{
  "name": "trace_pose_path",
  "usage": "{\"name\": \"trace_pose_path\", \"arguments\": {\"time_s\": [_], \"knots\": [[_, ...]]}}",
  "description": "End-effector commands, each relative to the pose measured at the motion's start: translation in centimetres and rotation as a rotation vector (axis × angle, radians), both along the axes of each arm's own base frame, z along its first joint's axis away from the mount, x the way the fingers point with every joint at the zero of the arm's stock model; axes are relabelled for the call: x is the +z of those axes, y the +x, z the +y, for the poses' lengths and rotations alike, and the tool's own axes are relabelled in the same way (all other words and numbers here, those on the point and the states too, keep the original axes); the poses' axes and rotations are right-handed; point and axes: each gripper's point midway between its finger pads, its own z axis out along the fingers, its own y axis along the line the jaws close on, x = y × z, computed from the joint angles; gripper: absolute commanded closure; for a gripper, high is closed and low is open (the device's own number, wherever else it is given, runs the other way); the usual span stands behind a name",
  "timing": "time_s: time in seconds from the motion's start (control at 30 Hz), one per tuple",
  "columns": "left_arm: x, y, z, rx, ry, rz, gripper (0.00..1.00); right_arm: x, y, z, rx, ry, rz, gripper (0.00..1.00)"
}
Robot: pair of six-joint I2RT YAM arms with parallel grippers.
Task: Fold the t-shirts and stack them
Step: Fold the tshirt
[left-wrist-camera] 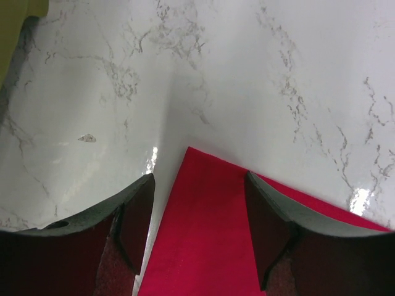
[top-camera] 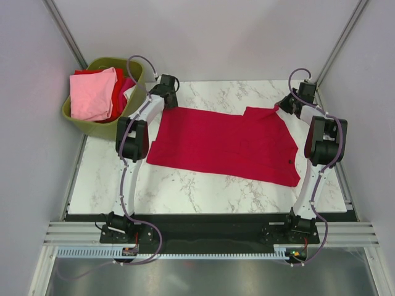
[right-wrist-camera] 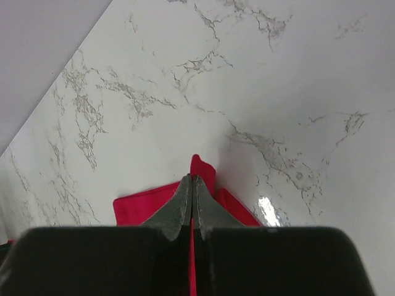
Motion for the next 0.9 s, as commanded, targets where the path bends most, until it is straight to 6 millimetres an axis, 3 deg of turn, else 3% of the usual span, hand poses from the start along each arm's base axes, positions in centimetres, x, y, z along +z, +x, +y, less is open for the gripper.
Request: {"name": "trace_pose_path", "arguments": {"time_s": [0.0, 0.03, 0.47, 0.67, 0.87], "knots": [[0.1, 0.3, -0.5, 0.004, -0.089, 0.023, 0.34, 1.8, 0.6, 0.1, 0.008, 0.011, -0.061, 1.00], [-0.6, 0.2, -0.2, 0.011, -0.095, 0.039, 0.35, 1.7, 0.5, 0.1, 0.008, 0.011, -0.061, 1.00], [-0.8, 0.9, -0.5, 0.017, -0.174, 0.054, 0.45, 2.2, 0.6, 0.5, 0.024, 0.029, -0.079, 1.00], [-1.2, 1.0, -1.0, 0.002, -0.209, 0.066, 0.61, 2.6, 0.7, 1.0, 0.043, 0.033, -0.088, 1.00], [-1.3, 1.1, -1.3, -0.004, -0.243, 0.069, 0.85, 3.2, 1.0, 2.2, 0.078, 0.033, -0.101, 1.00]]}}
